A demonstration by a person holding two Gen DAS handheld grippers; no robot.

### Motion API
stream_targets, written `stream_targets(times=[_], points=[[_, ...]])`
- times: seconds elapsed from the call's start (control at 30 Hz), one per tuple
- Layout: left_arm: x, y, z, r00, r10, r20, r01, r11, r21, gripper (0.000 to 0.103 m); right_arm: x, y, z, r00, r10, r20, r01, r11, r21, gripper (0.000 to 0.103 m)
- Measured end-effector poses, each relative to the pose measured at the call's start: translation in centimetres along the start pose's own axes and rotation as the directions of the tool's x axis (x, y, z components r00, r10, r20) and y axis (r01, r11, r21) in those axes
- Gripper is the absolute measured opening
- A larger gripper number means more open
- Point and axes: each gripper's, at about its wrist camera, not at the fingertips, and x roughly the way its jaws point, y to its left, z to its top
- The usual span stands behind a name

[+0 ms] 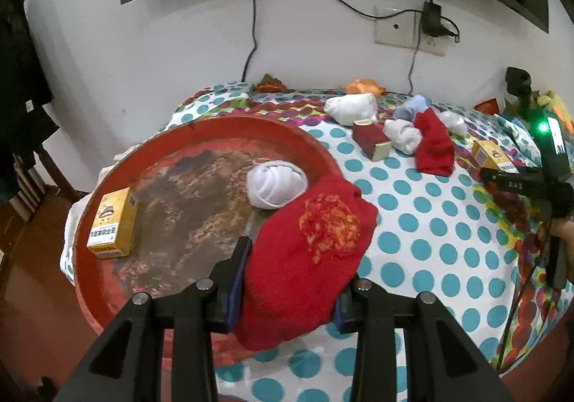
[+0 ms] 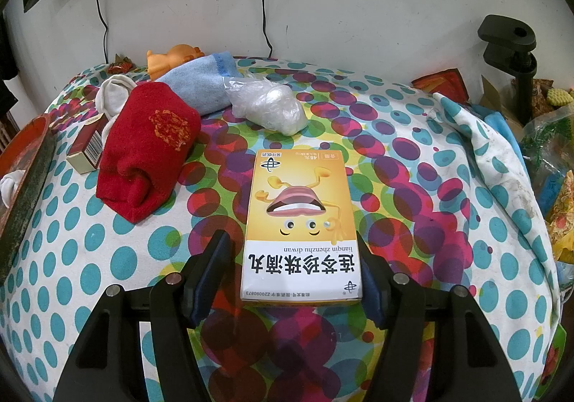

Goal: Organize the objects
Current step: 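Carry the red sock onto the red tray and open the left tool while the right tool holds the box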

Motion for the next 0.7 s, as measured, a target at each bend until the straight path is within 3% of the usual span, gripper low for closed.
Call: stream_targets(times=[0.33, 0.7], points=[[1.3, 4.1, 1.1, 0.998, 0.05, -0.033, -0.052, 0.998, -0.037, 0.037, 0.0, 0.0, 0.0, 1.0, -0.001, 0.0, 0.001, 1.0, 0.001, 0.063], [2.4, 9.1, 2.4, 0.996, 0.058, -0.072, -0.063, 0.995, -0.077, 0.038, 0.0, 0.0, 0.0, 1.0, -0.002, 0.0, 0.002, 1.0, 0.001, 0.063]])
